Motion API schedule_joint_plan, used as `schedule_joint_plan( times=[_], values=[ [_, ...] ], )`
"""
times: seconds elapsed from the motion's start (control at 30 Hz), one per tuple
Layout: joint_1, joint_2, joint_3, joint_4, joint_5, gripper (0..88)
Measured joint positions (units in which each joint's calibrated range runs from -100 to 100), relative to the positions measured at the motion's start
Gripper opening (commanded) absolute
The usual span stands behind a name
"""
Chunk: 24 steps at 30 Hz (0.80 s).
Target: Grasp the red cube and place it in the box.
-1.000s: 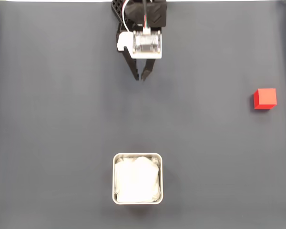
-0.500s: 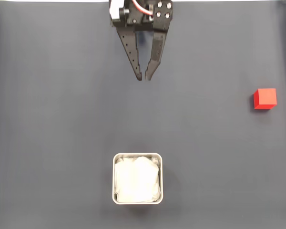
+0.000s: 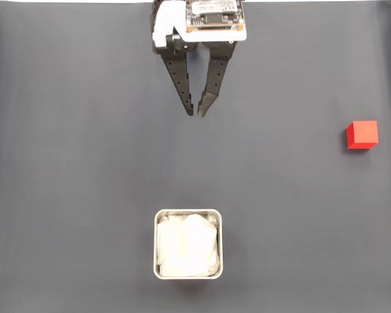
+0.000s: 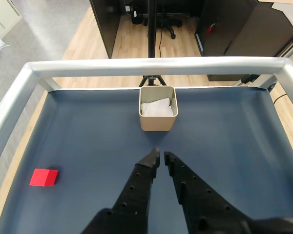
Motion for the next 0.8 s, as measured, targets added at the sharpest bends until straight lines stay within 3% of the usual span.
schedule_joint_plan(
  times=[0.8],
  values=[
    [-20.4,6.1,-1.4,0.6,1.4,0.0]
  ],
)
